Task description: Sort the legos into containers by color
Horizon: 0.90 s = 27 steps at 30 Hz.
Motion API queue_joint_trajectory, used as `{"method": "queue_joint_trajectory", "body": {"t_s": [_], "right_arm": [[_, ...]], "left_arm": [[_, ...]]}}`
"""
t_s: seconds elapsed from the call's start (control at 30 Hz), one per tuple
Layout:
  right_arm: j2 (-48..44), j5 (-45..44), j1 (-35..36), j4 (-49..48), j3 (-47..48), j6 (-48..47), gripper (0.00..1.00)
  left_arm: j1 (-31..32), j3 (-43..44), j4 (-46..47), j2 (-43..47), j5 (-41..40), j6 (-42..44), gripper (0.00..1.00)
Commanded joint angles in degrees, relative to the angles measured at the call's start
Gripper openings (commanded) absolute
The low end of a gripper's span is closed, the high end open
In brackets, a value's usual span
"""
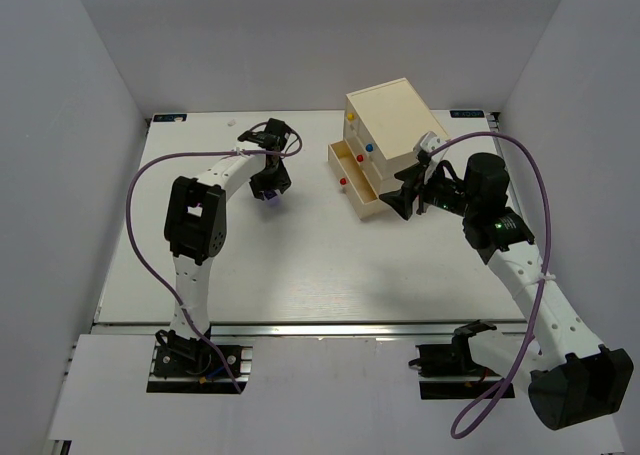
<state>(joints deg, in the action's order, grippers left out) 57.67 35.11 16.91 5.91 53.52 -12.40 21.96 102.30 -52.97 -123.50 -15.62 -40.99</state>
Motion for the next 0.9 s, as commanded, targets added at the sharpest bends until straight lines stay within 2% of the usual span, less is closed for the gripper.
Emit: {"method": "queue_joint_trajectory", "body": {"t_s": [0.0,0.7,0.87], "right_arm": [[-1.33,1.01,-0.38,-2.31,-0.52,0.36,0.68],[-1.95,1.27,-1.44,-2.4,-0.61,0.63,0.68],[-1.86,1.27,-1.7,-2.48,-0.69,0.63,0.68]], "left_arm": [[0.02,2.38,-0.2,0.37,0.24,-0.32,0.64],[0.02,2.55,-0.38,-0.51,0.67,-0.58,0.62],[0.02,2.73,-0.38,-0.42,0.94,-0.58,0.52]]}}
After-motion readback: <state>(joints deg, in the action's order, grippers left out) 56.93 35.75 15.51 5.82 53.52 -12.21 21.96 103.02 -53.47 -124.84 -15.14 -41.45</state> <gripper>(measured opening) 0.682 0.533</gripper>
